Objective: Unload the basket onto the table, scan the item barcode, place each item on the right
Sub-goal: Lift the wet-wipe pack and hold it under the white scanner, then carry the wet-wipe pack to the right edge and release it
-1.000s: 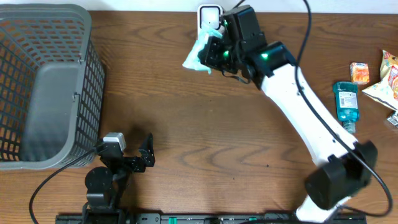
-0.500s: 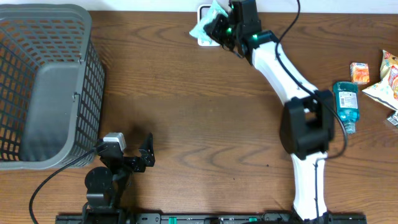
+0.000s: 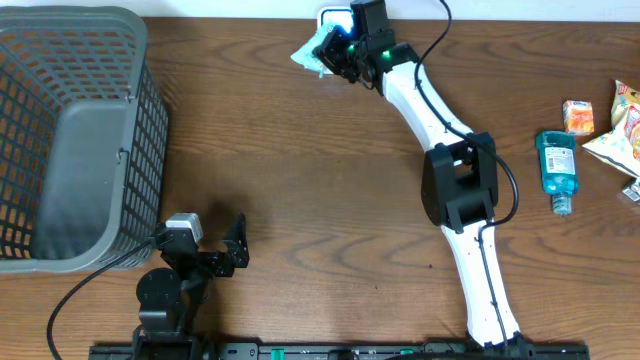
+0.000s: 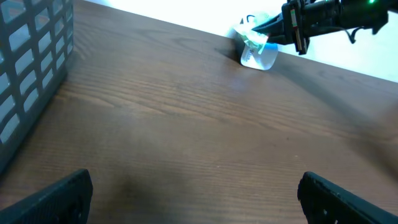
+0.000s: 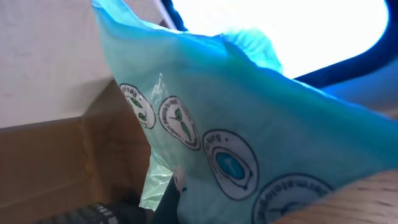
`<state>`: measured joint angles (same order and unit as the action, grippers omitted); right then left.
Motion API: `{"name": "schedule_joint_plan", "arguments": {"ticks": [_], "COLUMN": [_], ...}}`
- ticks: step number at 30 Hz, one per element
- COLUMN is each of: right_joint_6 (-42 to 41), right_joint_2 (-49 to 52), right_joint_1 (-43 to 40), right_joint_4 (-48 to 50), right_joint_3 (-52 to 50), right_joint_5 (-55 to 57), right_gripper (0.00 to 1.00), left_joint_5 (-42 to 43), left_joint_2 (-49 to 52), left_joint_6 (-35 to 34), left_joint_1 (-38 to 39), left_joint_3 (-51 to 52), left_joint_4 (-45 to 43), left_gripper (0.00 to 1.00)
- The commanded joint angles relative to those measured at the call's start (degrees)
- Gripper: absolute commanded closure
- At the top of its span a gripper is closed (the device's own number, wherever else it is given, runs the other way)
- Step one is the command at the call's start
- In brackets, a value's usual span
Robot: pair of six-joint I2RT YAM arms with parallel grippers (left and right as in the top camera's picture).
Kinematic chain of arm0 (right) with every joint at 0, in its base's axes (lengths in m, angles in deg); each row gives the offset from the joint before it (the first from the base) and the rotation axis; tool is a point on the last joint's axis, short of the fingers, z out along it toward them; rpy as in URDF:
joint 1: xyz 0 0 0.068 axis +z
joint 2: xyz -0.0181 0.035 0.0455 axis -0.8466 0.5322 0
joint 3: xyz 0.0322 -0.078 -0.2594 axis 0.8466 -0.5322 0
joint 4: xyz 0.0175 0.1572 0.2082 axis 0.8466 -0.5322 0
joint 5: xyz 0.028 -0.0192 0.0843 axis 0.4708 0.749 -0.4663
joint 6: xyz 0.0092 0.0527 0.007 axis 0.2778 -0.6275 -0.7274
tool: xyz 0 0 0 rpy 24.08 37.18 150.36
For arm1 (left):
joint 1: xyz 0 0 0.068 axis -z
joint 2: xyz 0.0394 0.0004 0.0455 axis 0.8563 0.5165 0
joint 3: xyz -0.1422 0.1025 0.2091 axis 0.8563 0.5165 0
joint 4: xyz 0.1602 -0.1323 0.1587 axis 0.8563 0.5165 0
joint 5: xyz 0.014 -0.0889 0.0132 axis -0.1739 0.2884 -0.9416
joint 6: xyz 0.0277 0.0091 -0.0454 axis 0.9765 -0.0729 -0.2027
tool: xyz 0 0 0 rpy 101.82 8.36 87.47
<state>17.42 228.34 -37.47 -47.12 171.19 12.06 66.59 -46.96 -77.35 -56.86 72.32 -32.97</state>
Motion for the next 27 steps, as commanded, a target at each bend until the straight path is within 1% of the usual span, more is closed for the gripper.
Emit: {"name": "schedule_joint_plan", "arguments": {"ticks": [1, 3, 4, 5, 6, 7, 8, 9, 10, 11, 12, 14, 15, 16, 18, 21, 27], "right_joint_6": [5.35, 9.68, 12.28, 13.75, 17.09, 18.93, 24.33, 26.82, 34.14, 37.27, 42.84, 48.46, 49.22, 49.16, 50.47, 55.84, 54.25], "right_joint_2": [-0.83, -1.95, -3.15, -3.82, -5.18, -5.81, -7.3, -7.63, -8.17, -8.17, -8.17, -7.56, -7.23, -7.23, -7.21, -7.21, -7.13], "right_joint_1": [-0.87, -2.05, -3.3, -4.02, -5.62, -6.36, -8.41, -9.16, -11.06, -11.74, -13.4, -16.48, -17.97, -19.08, -21.77, -25.9, -32.87], "right_joint_4": [-6.99, -15.98, -22.77, -26.34, -32.59, -35.08, -40.17, -41.81, -45.4, -46.77, -50.01, -53.79, -54.49, -54.69, -53.83, -50.07, -41.79], "right_joint_3": [5.49, 8.07, 9.7, 10.36, 11.13, 11.28, 11.3, 11.3, 11.3, 11.3, 11.28, 10.16, 9.25, 8.37, 5.79, 2.99, 1.95], "right_joint_5": [0.98, 1.86, 3.02, 3.69, 4.76, 5.25, 6.69, 7.3, 9.07, 10.14, 14.1, 25.51, 32.0, 36.17, 42.16, 42.45, 40.94], "right_gripper": [0.99, 0.99, 0.99, 0.99, 0.99, 0.99, 0.99, 0.99, 0.99, 0.99, 0.99, 0.99, 0.99, 0.99, 0.99, 0.99, 0.99], "left_joint_5": [0.28, 0.28, 0.28, 0.28, 0.28, 0.28, 0.28, 0.28, 0.28, 0.28, 0.28, 0.28, 0.28, 0.28, 0.28, 0.28, 0.28], "left_joint_2": [-0.31, -0.31, -0.31, -0.31, -0.31, -0.33, -0.31, -0.31, -0.31, -0.31, -0.31, -0.31, -0.33, -0.31, -0.33, -0.31, -0.31], "left_joint_6": [0.13, 0.13, 0.15, 0.15, 0.15, 0.13, 0.13, 0.15, 0.15, 0.13, 0.13, 0.13, 0.15, 0.13, 0.13, 0.13, 0.13], "left_joint_1": [0.17, 0.17, 0.17, 0.17, 0.17, 0.17, 0.17, 0.17, 0.17, 0.17, 0.17, 0.17, 0.17, 0.17, 0.17, 0.17, 0.17], "left_joint_3": [1.11, 1.11, 1.11, 1.11, 1.11, 1.11, 1.11, 1.11, 1.11, 1.11, 1.11, 1.11, 1.11, 1.11, 1.11, 1.11, 1.11], "left_joint_4": [1.05, 1.05, 1.05, 1.05, 1.05, 1.05, 1.05, 1.05, 1.05, 1.05, 1.05, 1.05, 1.05, 1.05, 1.05, 1.05, 1.05], "left_gripper": [0.02, 0.02, 0.02, 0.02, 0.02, 0.02, 0.02, 0.02, 0.02, 0.02, 0.02, 0.02, 0.02, 0.02, 0.02, 0.02, 0.02]}}
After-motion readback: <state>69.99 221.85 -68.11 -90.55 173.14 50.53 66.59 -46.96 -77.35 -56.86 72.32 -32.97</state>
